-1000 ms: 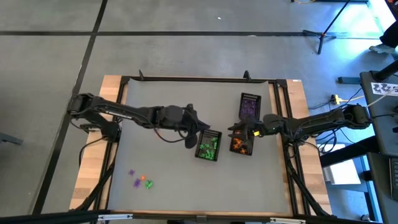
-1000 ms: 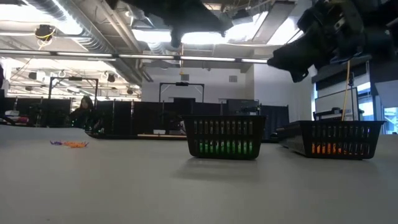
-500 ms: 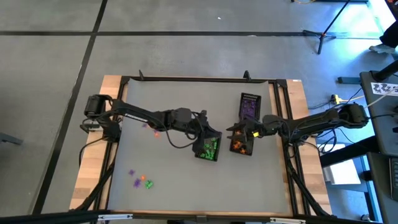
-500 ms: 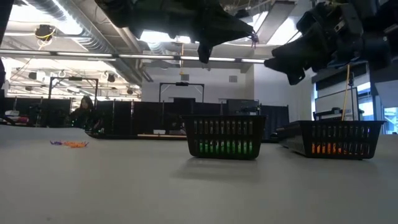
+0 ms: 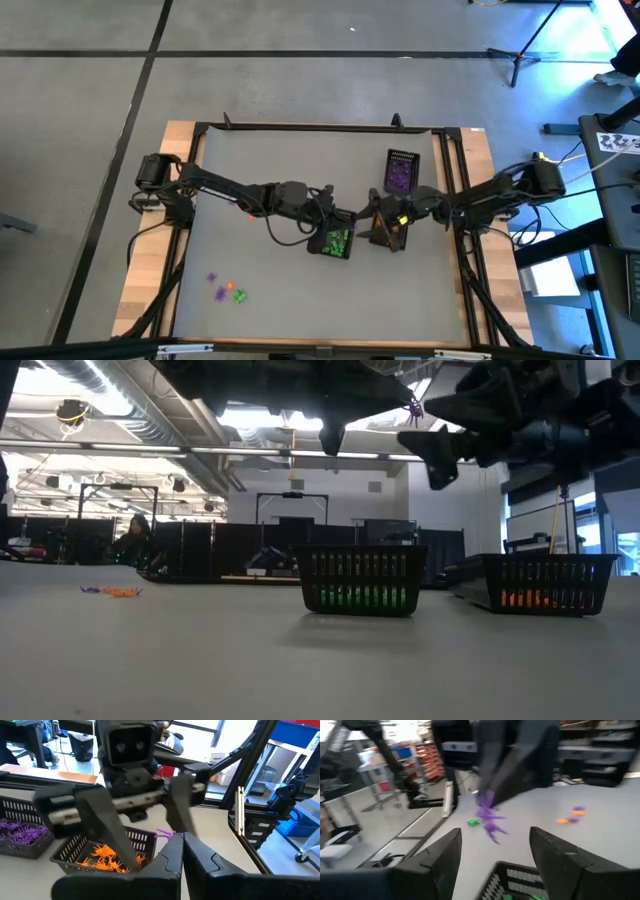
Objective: Sort Halloween decoration
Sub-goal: Put the purple spider toy into the top bin
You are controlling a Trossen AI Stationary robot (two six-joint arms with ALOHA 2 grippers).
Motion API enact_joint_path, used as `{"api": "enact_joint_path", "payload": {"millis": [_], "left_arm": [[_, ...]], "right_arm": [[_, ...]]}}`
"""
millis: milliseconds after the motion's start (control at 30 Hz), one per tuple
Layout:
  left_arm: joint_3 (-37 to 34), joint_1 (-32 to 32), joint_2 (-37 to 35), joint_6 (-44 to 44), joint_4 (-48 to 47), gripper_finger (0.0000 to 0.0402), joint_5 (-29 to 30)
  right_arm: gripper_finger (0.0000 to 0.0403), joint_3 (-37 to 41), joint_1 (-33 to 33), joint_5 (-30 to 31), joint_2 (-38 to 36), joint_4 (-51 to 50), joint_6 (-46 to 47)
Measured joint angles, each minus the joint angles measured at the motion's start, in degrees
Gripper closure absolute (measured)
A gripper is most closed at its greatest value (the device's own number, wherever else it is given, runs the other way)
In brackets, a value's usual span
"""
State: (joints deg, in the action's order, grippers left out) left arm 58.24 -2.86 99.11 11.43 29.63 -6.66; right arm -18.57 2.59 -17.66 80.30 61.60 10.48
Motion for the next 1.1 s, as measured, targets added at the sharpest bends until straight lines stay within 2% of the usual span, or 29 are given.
{"api": "enact_joint_path", "payload": {"millis": [200,367,1000,1100], "left_arm": [[0.00,-0.12,0.00,0.03,-0.66,0.0402,0.13],[0.00,-1.00,0.00,0.05,-1.00,0.0402,0.15],[0.00,-2.08,0.00,0.19,-4.10,0.0401,1.79],[0.00,-2.04,0.00,0.49,-4.66,0.0401,1.84]], "right_arm": [[0.0184,-4.51,2.84,-1.09,4.92,-0.05,-1.35],[0.0209,-5.48,3.04,-1.11,5.88,-0.11,-1.92],[0.0386,-5.43,2.99,-1.04,5.88,-2.48,-3.45],[0.0395,-5.42,2.99,-1.00,5.88,-3.25,-4.36]]}}
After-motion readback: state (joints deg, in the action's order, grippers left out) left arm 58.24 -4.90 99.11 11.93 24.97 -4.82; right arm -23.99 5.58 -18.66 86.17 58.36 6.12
